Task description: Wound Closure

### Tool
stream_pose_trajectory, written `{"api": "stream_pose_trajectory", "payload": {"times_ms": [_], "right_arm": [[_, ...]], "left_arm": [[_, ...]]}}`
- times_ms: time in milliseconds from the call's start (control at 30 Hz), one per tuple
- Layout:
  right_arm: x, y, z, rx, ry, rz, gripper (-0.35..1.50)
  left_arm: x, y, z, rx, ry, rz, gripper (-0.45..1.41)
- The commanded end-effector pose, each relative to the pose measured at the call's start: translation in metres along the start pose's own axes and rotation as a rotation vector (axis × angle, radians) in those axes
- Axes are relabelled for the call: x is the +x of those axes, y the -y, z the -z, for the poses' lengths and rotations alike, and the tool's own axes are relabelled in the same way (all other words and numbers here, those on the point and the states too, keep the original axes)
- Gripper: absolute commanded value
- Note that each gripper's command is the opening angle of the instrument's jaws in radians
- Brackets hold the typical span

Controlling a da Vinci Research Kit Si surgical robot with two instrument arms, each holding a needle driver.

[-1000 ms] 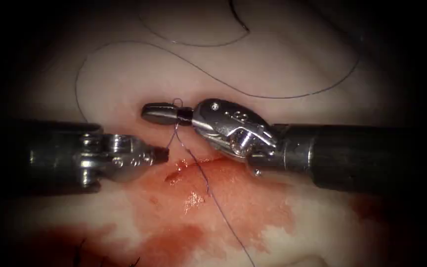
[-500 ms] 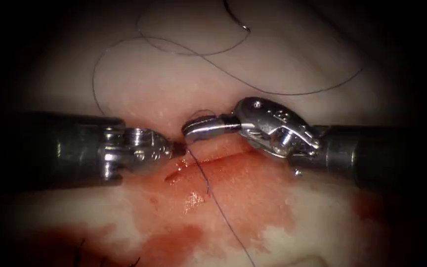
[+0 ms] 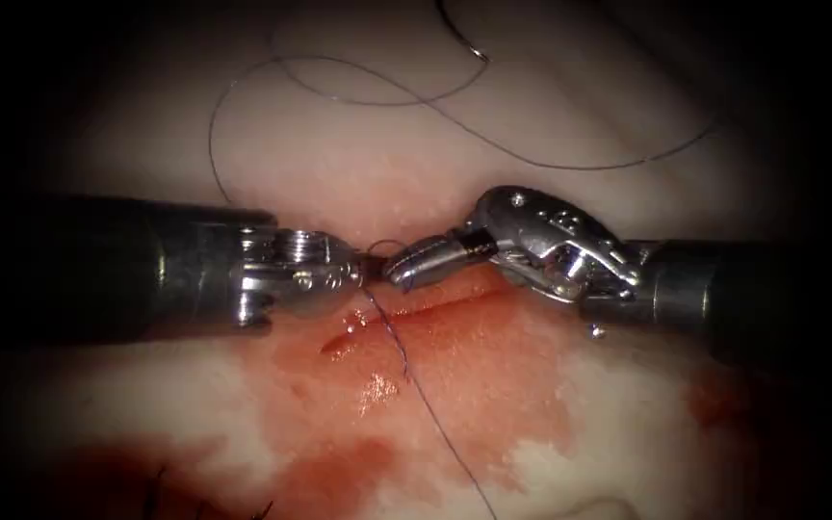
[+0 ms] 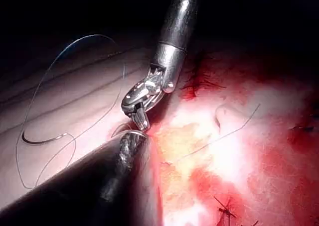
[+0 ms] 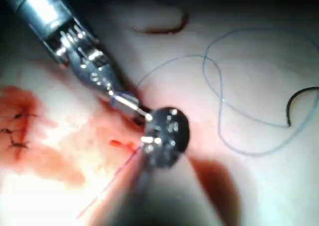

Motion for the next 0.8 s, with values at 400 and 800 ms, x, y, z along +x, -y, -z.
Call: {"api": "stream_pose_trajectory", "payload": {"times_ms": [400,800], "right_arm": [[-0.0006,-0.0003,-0.0004,0.125,0.145,-0.009,-0.35],[-0.004,0.0015,0.005,-0.067,0.417,0.063,-0.35]], "left_arm": [[0.0009,-0.001,-0.0015,-0.006,-0.026,-0.023,-0.45],[0.0021,-0.0016,0.0015,-0.014,-0.046,-0.023,-0.45]]}}
